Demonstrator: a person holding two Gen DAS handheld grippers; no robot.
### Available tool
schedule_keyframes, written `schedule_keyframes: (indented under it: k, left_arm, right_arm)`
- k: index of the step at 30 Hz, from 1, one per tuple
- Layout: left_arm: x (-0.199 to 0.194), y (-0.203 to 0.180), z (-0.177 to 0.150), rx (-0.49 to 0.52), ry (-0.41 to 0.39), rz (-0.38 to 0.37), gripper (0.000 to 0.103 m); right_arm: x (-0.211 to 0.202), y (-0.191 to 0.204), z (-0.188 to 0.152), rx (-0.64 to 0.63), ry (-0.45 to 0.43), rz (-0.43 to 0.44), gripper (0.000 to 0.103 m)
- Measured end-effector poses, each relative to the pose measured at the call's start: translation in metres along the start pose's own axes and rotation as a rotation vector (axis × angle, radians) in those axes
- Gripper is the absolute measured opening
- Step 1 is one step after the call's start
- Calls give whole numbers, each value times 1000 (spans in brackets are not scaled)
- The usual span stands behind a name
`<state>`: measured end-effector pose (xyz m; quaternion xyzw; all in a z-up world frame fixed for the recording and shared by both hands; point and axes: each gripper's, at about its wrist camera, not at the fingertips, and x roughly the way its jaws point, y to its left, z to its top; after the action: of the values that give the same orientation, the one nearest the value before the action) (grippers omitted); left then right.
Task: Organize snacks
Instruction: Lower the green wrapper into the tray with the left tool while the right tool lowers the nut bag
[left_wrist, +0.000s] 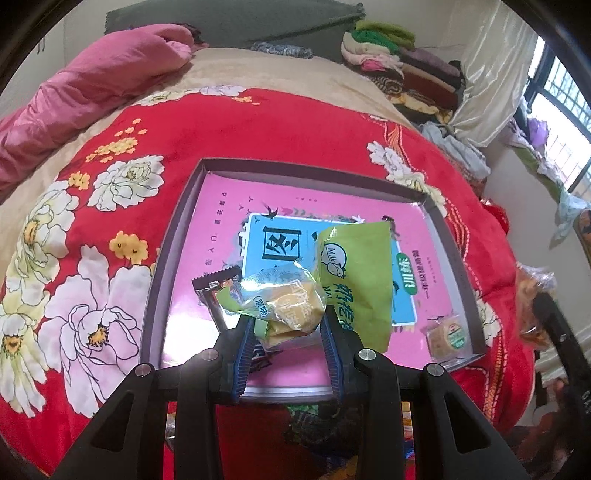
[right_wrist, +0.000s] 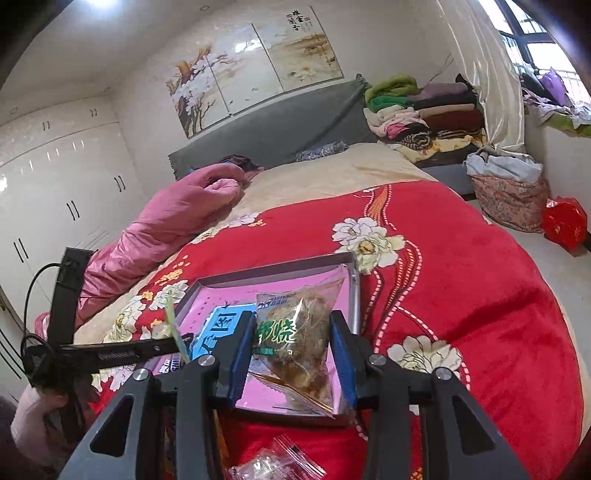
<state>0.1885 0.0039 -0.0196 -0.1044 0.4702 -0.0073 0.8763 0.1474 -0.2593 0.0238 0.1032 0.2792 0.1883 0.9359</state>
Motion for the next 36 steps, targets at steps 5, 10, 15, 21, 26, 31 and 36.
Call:
schedule_keyframes:
  k: [5, 10, 15, 21, 26, 31, 36]
  left_arm:
    - [6, 1, -1, 1, 18, 13, 36]
    - [9, 0, -2, 11, 29, 24, 36]
    - [11, -2, -3, 23, 31, 36, 36]
    - [16, -6, -4, 37, 44, 41, 36]
    - [21, -9, -6, 50, 56, 45, 36]
    - [24, -12, -8, 61, 63, 55, 36]
    - [26, -16, -9, 71, 75, 55, 36]
  right_arm:
    - [7, 6, 0, -3, 3, 12, 41]
    - [13, 16, 0, -34, 7, 24, 41]
    - [21, 20, -3, -43, 23, 20, 41]
    - [33, 21, -6, -41, 56, 11, 41]
    - [42, 23, -10, -47, 81, -8, 41]
    - [46, 25, -11, -59, 93, -7, 41]
    - [49, 22, -12, -52, 102, -36, 41]
